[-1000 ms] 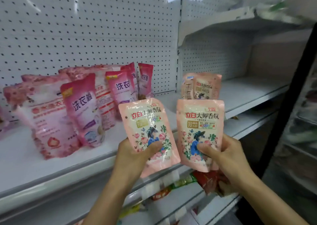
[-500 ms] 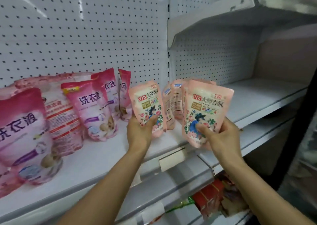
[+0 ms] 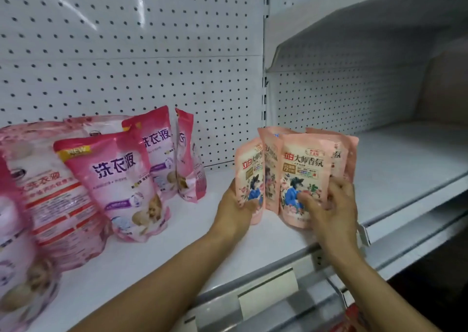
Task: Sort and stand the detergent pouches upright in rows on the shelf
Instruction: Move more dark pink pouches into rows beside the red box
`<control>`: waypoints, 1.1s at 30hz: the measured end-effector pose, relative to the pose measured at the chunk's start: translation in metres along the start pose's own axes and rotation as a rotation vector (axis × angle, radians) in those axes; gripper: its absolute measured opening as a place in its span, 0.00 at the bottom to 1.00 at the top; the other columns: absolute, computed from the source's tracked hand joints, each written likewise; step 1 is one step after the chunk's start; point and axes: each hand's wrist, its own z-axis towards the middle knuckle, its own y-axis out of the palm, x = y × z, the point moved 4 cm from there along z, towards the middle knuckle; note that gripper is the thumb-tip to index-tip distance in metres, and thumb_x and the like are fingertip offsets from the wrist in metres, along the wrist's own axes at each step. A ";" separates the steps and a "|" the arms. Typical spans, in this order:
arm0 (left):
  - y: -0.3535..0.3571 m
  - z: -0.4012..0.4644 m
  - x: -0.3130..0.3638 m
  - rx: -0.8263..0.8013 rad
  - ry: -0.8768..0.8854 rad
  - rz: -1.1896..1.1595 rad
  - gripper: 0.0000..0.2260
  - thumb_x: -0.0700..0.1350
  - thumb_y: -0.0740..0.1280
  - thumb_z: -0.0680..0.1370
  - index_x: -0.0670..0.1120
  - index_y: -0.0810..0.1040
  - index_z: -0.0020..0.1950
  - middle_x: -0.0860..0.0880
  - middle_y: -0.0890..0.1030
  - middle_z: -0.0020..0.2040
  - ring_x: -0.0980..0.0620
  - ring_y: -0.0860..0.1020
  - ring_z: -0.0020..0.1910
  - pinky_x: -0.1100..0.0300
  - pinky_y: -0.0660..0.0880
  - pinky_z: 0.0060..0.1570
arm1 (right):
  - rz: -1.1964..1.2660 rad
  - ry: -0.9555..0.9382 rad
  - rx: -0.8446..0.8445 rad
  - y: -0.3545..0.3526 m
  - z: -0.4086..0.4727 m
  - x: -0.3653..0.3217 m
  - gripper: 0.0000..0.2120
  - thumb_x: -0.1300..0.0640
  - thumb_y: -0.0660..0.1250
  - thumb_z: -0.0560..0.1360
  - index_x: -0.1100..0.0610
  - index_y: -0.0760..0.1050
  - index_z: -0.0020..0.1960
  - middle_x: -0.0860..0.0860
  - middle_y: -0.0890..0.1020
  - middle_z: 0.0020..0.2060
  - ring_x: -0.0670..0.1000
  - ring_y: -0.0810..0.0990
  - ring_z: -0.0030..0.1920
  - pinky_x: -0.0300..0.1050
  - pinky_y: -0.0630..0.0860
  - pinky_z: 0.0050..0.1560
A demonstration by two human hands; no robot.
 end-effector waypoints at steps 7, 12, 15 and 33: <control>0.009 0.003 -0.004 -0.084 0.012 0.065 0.25 0.35 0.69 0.77 0.51 0.68 0.71 0.53 0.79 0.63 0.52 0.78 0.62 0.63 0.78 0.51 | -0.070 -0.017 -0.088 0.005 0.009 0.011 0.15 0.52 0.74 0.70 0.44 0.71 0.52 0.49 0.78 0.54 0.54 0.80 0.53 0.55 0.81 0.47; -0.023 -0.029 0.009 -0.024 0.072 0.215 0.35 0.47 0.74 0.75 0.55 0.59 0.76 0.58 0.69 0.73 0.59 0.68 0.70 0.65 0.69 0.65 | 0.108 -0.154 0.082 -0.012 0.001 -0.012 0.28 0.53 0.74 0.70 0.36 0.63 0.62 0.43 0.68 0.61 0.56 0.71 0.65 0.58 0.76 0.59; -0.052 -0.052 0.023 0.219 0.202 0.312 0.29 0.48 0.71 0.77 0.56 0.63 0.75 0.59 0.69 0.72 0.60 0.68 0.70 0.60 0.65 0.71 | -0.002 -0.567 0.127 -0.011 -0.014 -0.058 0.27 0.59 0.70 0.70 0.56 0.64 0.67 0.49 0.68 0.62 0.59 0.67 0.67 0.57 0.69 0.65; -0.196 -0.065 0.032 0.826 0.130 -0.071 0.14 0.43 0.70 0.77 0.45 0.75 0.63 0.48 0.82 0.53 0.48 0.82 0.51 0.52 0.82 0.50 | -1.070 -1.065 -0.563 0.192 0.065 -0.203 0.16 0.63 0.68 0.74 0.50 0.79 0.59 0.52 0.69 0.69 0.57 0.64 0.69 0.53 0.68 0.53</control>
